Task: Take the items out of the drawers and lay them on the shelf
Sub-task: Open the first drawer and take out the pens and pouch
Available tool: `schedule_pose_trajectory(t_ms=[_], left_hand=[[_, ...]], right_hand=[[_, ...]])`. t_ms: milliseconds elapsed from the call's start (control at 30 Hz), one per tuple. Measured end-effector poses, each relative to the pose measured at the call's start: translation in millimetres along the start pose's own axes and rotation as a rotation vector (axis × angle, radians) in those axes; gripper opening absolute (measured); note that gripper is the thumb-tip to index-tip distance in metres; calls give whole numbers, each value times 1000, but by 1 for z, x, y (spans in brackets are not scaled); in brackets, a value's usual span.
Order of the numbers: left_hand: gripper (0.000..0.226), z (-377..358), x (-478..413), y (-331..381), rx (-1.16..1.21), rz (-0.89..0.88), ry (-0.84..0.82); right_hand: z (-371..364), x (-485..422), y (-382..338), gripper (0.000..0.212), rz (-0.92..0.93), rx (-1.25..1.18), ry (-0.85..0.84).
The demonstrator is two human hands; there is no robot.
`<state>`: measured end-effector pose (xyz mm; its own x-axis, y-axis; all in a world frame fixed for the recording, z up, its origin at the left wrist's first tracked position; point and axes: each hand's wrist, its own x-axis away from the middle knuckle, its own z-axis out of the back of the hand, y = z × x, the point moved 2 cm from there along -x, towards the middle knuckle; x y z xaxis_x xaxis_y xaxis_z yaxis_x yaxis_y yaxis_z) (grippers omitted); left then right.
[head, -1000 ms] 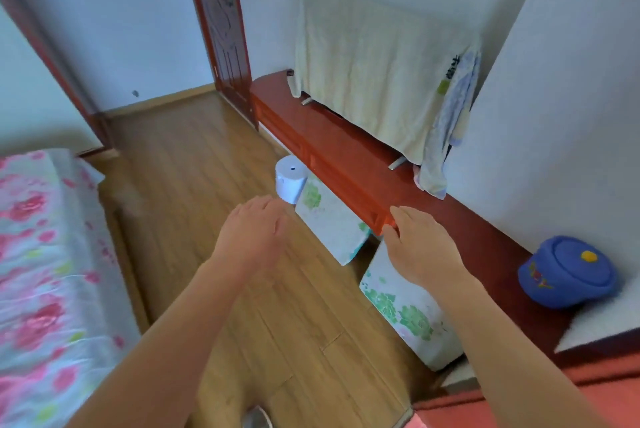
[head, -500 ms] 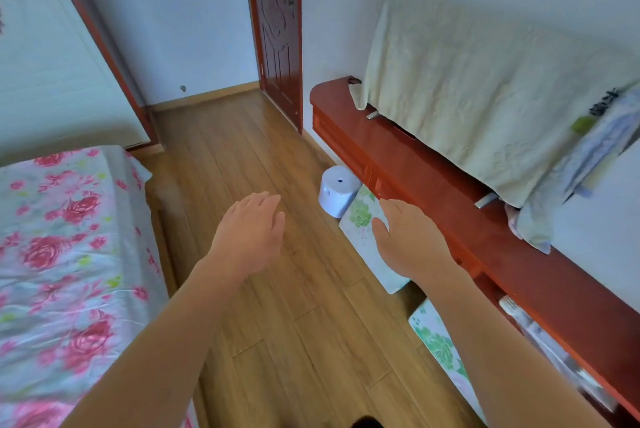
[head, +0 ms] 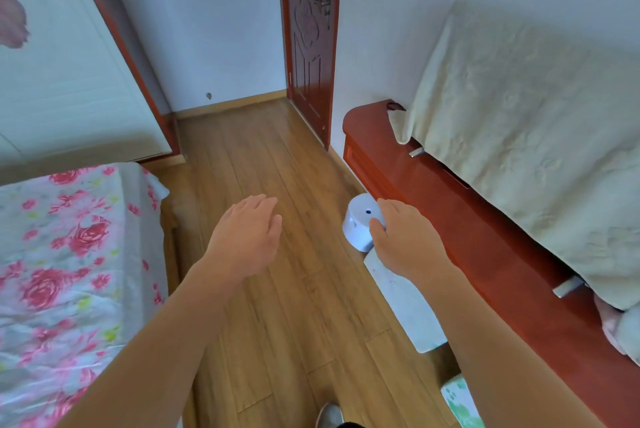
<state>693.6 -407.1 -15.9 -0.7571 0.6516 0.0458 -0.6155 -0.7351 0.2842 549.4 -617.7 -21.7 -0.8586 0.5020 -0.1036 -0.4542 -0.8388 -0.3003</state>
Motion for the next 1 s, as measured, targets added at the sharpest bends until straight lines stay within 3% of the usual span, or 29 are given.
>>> schedule_pose_trajectory(t_ms=[367, 667, 1000], left_hand=[[50, 20, -158, -25, -1, -47, 9], [52, 28, -321, -64, -47, -216, -37], [46, 8, -457, 6, -47, -505, -95]], right_hand=[[-15, -145, 1, 37, -35, 38, -35], [-40, -256, -14, 36, -269, 53, -5], [-39, -313, 42, 31, -515, 61, 56]])
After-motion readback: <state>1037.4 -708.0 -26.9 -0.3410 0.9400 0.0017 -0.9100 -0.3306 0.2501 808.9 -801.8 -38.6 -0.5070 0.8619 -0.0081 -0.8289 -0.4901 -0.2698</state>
